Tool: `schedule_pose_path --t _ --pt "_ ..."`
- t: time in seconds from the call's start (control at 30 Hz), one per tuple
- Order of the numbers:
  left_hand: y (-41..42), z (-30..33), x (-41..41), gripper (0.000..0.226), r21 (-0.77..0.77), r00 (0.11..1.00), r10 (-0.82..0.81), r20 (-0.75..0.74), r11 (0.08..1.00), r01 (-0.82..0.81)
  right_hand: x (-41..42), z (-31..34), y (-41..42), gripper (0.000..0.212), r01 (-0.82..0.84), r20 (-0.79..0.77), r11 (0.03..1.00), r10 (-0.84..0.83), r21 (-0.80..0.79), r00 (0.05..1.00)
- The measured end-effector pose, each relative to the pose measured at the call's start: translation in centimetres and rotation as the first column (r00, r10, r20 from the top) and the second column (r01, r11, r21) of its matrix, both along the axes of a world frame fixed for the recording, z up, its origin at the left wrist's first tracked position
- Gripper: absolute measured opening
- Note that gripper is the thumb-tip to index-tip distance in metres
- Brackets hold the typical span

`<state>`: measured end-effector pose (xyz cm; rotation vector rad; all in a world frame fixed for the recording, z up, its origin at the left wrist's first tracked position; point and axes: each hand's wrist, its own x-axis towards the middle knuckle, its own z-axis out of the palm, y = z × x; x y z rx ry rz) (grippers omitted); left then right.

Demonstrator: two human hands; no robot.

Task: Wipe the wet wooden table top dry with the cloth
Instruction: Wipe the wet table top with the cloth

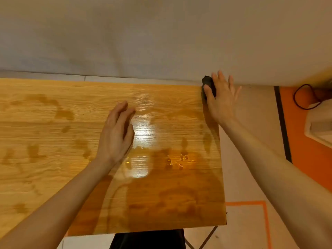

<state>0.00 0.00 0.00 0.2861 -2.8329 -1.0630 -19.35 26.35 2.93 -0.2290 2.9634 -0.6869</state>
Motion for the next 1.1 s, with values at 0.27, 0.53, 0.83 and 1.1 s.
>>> schedule_pose_path --t 0.27,0.53,0.83,1.1 --pt "0.5 -0.9 -0.1 0.046 -0.139 0.998 0.045 0.038 0.990 -0.039 0.1 -3.1 -0.8 0.051 -0.016 -0.069 0.992 0.007 -0.123 0.998" --pt "0.7 -0.9 -0.2 0.047 -0.153 0.998 0.047 0.049 0.987 -0.040 9.3 -2.5 2.6 0.053 -0.184 -0.020 0.981 0.183 -0.055 0.983" --pt "0.5 -0.9 -0.3 0.047 -0.173 0.996 0.060 0.067 0.984 -0.047 -0.1 -3.4 -1.4 0.047 -0.093 -0.017 0.995 0.092 -0.042 0.996" --pt "0.7 -1.0 -0.2 0.047 -0.166 0.997 0.064 0.051 0.985 -0.055 8.9 -4.0 1.9 0.045 -0.390 -0.095 0.920 0.393 0.045 0.915"
